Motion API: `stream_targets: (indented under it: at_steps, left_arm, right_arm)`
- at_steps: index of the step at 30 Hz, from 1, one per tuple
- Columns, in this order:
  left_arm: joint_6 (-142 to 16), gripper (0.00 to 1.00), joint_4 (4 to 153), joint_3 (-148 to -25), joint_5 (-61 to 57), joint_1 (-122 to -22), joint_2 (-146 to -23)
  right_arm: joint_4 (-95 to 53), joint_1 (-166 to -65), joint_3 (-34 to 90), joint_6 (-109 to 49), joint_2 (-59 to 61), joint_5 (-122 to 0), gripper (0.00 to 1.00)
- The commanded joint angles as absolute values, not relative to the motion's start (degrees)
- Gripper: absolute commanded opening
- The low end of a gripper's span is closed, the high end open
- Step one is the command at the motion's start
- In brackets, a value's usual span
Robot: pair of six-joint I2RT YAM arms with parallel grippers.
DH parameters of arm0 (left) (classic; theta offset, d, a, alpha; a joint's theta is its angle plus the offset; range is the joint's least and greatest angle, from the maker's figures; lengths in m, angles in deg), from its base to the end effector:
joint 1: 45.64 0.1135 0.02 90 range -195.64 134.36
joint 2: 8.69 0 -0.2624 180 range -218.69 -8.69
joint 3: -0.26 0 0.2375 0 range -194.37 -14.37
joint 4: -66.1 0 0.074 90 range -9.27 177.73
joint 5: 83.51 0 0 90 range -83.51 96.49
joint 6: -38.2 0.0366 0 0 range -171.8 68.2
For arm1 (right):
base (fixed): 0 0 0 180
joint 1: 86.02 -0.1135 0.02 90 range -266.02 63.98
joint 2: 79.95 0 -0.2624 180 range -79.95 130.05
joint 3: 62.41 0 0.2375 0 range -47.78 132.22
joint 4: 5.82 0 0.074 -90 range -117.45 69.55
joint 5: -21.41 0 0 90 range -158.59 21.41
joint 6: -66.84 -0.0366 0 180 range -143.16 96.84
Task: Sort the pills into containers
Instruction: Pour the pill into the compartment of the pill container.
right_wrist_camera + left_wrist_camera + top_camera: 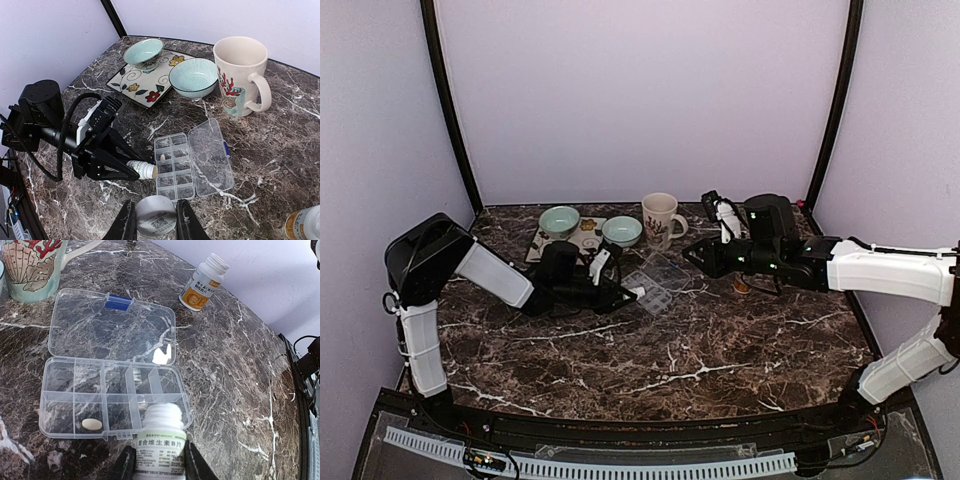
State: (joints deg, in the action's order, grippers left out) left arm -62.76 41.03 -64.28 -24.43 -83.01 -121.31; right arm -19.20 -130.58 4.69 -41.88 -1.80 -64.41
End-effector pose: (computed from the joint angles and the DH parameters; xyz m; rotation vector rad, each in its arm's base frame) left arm 0.2879 -0.2435 0.1378 0.8290 1.8996 -1.0667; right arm 0.2118 0.2123 0.2791 -0.5133 2.0187 0.7683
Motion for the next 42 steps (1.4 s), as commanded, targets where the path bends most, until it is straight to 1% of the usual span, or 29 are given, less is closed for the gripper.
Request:
stream_targets:
  at_steps: [1, 26, 42]
  left_arm:
    - [-61.3, 0.0, 42.9, -66.1, -23.9, -83.5, -121.8]
    - [-58.4, 0.0, 49.9, -70.1, -20.9, -85.1, -122.7]
    - [-55.3, 0.0, 55.2, -71.8, -18.3, -85.5, -121.0]
  right_arm:
    - [-17.6, -130.6, 4.7, -41.6, -2.0, -64.7, 0.0]
    - [-17.7, -130.6, 4.5, -41.2, -2.1, -64.6, 0.0]
    - [-17.9, -130.7, 4.7, -41.2, -2.1, -64.4, 0.0]
